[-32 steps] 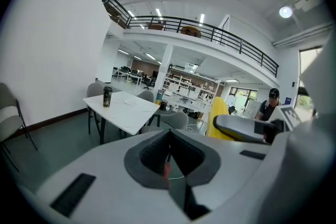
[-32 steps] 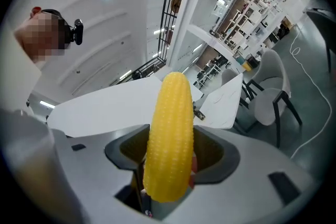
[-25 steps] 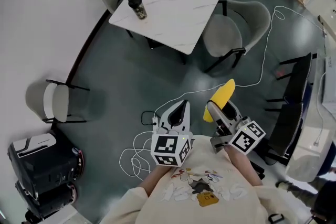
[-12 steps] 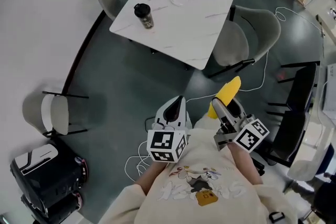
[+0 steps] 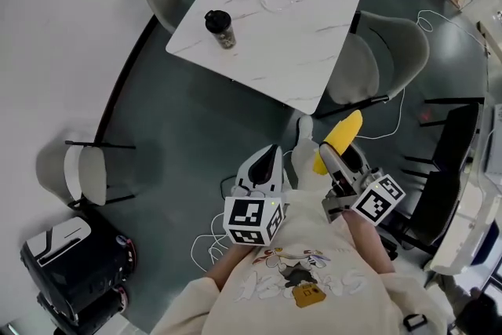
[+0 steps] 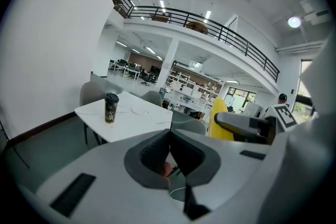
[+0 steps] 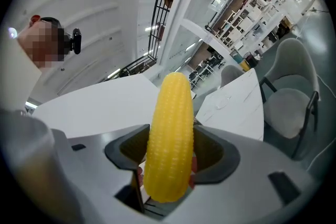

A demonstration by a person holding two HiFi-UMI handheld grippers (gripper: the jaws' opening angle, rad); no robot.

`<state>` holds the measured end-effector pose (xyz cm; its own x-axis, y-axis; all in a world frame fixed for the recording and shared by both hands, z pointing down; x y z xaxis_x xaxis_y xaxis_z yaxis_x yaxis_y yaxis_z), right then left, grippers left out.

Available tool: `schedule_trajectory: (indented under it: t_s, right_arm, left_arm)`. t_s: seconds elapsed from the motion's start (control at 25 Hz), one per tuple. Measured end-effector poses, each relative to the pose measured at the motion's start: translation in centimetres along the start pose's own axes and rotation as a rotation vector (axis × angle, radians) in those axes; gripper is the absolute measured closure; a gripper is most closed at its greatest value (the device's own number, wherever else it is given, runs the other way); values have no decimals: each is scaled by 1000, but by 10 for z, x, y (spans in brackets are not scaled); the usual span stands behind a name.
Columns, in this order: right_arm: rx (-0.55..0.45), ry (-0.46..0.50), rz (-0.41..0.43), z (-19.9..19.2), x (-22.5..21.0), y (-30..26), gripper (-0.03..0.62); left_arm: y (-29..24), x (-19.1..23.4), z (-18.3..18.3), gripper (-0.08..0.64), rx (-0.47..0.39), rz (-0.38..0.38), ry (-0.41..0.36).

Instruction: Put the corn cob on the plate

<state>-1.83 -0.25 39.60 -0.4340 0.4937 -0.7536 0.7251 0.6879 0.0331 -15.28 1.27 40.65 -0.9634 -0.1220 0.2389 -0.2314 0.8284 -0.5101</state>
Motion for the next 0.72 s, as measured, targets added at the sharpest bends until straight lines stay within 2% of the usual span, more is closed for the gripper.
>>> schedule_trajectory:
  t_s: [0.24,0.48,0.72]
  right_arm:
    - [18,-11,13,25,-34,-34,333]
    - [29,2,44,73,-75,-72,333]
    - [51,-23,22,121,-127,-103,333]
  left_arm:
    - [-48,3,24,552,1,22,-5]
    - [-112,-7,54,552,11,33,-17]
    - [-178,-27,94,552,27,50,-23]
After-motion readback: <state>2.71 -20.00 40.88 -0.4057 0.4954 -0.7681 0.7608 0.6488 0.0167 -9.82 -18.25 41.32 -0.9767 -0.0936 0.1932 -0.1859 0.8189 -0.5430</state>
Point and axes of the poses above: the fingertips, and each gripper's own axes: y backward along the fingers, x to its left, z out of its top, the point moved 1 cm from there along y, backward along the fingers, and after that the axes turned 14 degrees about z, right-handed, at the moved point
